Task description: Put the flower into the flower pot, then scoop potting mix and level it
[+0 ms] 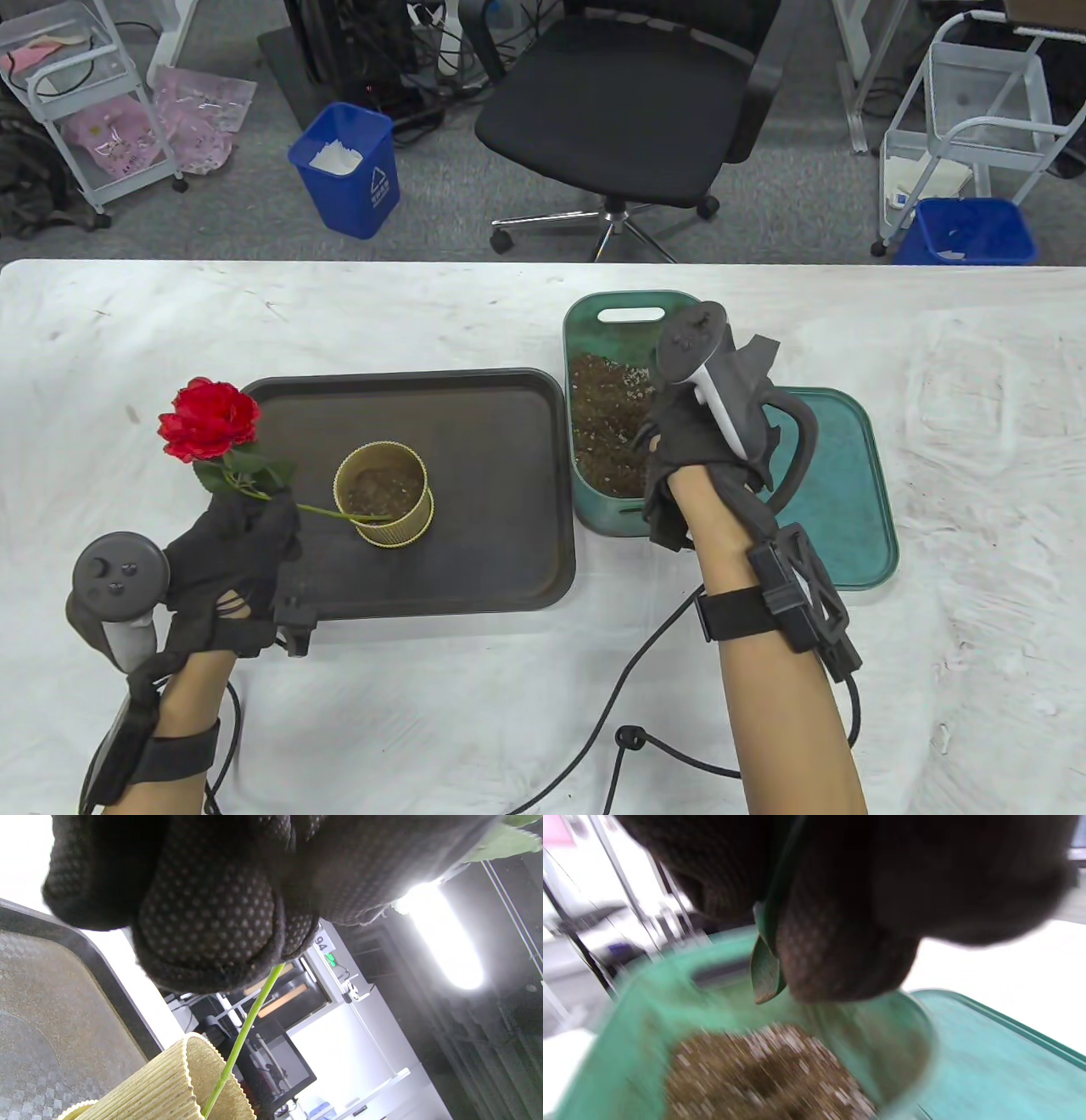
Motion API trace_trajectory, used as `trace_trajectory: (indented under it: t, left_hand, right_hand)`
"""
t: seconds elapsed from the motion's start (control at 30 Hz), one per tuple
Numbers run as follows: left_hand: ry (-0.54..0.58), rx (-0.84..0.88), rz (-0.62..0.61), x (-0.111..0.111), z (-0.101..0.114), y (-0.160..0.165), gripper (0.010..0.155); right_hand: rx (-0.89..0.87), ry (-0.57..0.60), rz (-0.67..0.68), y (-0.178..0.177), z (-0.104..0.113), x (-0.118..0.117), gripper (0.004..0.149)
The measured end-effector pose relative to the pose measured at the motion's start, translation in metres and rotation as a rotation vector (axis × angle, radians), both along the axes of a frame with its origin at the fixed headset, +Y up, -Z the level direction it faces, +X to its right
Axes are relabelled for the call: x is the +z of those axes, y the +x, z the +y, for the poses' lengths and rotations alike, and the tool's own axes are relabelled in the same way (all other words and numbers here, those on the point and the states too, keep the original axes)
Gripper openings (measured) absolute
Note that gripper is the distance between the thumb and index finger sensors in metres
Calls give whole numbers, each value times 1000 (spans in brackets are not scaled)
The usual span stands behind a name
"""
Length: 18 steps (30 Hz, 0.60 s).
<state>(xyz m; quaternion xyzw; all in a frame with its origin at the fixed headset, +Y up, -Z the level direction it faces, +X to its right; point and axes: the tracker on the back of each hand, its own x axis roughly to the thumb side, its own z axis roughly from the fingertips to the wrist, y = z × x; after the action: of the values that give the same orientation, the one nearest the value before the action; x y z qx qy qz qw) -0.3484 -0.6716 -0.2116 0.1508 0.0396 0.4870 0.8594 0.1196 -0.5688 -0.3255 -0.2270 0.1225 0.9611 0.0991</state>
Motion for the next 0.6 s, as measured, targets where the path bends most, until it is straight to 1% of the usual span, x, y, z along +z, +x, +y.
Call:
trace_trajectory:
  t: [0.07,0.1,0.2,0.3,0.37,0.5,0.6]
  left_hand:
    - [1,-1,-2,0,0,1,45]
    - [2,-2,-4,0,1,1,45]
    - [1,3,-10,0,1,2,45]
    - [0,5,-6,1,1,1,45]
    - [-2,5,-2,1,1,1,45]
    - [-4,4,2,0,1,0,45]
    - [-6,6,5,0,1,0,45]
  right_hand:
    - [40,-166,-17,3,-21,-9,51]
    - [47,-183,-21,2,-25,-10,50]
    - [96,-283,-22,-3,-42,-17,50]
    - [15,-288,-11,-6,-50,-20,50]
    - [-83,-300,-10,-4,-54,-22,51]
    - [-221,-297,-5,0,-59,-28,52]
    - [-234,-288,-7,1,-60,-30,52]
